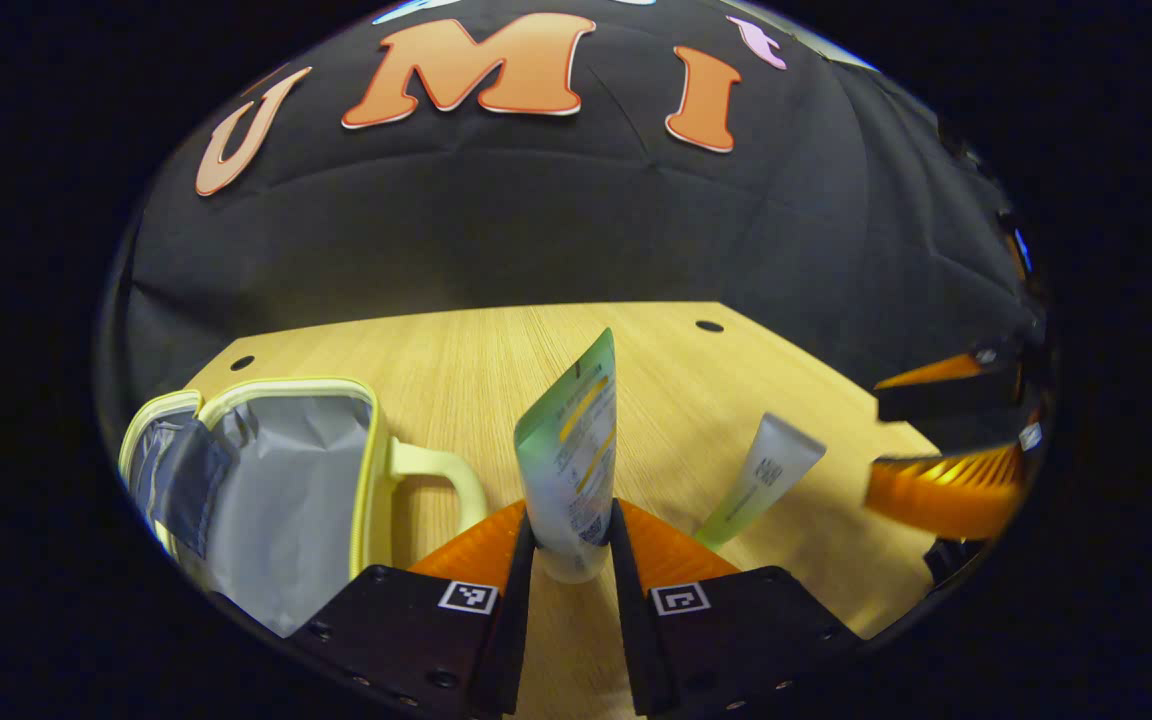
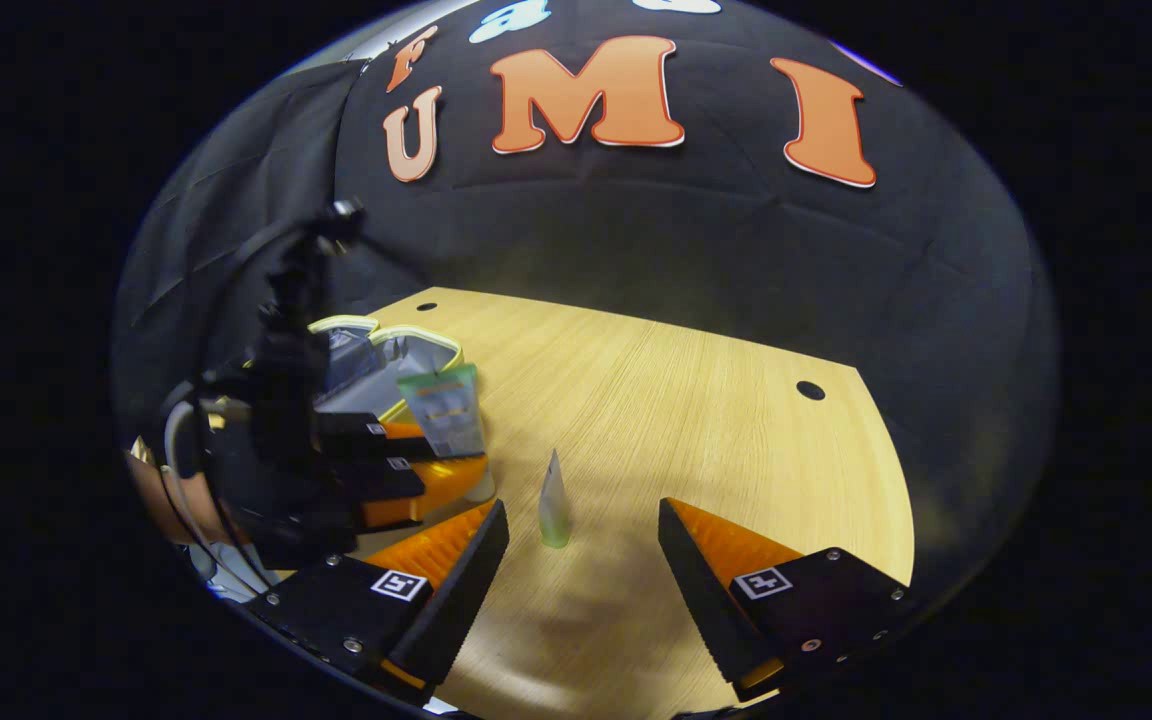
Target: First open the suitcase, pack the skin care products into it, and then close the suitcase.
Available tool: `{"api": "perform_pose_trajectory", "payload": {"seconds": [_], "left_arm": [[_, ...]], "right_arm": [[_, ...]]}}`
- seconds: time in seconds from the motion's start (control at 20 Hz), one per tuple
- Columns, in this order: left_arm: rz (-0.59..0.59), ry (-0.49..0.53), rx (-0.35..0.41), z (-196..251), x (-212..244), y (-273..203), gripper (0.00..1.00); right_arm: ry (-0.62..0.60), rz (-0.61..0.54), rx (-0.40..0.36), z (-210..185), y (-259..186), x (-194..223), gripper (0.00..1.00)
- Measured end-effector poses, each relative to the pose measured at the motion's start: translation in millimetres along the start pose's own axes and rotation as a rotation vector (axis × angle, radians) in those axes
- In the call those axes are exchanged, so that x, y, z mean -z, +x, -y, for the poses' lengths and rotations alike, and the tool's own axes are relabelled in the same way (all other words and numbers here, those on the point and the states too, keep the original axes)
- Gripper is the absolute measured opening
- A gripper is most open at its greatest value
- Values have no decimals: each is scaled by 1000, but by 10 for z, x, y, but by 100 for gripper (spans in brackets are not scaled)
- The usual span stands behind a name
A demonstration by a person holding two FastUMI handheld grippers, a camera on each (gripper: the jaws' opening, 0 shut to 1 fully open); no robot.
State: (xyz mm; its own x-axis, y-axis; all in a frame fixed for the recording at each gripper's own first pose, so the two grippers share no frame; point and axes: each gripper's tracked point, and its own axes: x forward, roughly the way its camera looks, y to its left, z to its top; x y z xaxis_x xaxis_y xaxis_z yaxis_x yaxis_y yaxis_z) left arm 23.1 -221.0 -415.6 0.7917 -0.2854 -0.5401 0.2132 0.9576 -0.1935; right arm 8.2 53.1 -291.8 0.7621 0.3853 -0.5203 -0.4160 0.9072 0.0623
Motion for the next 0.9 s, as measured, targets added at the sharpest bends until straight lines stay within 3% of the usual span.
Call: {"api": "perform_pose_trajectory", "payload": {"seconds": [0.25,0.45,0.5,0.6,0.7,0.75,0.9], "left_arm": [[52,-32,-49,-174,-499,-463,41],[64,-37,-125,-340,-695,-866,41],[64,-39,-153,-422,-699,-983,41],[53,-50,-206,-536,-697,-1164,41],[48,-46,-256,-674,-691,-1312,41],[47,-47,-276,-740,-697,-1372,41],[46,-70,-333,-971,-706,-1540,41]], "right_arm": [[-14,-46,-37,-63,329,216,93],[14,-86,-83,-128,584,373,81],[19,-86,-92,-145,621,358,77],[37,-81,-139,-272,697,349,54],[18,-83,-141,-302,746,355,44],[23,-85,-156,-351,751,348,31],[38,-74,-201,-459,652,239,31]]}}
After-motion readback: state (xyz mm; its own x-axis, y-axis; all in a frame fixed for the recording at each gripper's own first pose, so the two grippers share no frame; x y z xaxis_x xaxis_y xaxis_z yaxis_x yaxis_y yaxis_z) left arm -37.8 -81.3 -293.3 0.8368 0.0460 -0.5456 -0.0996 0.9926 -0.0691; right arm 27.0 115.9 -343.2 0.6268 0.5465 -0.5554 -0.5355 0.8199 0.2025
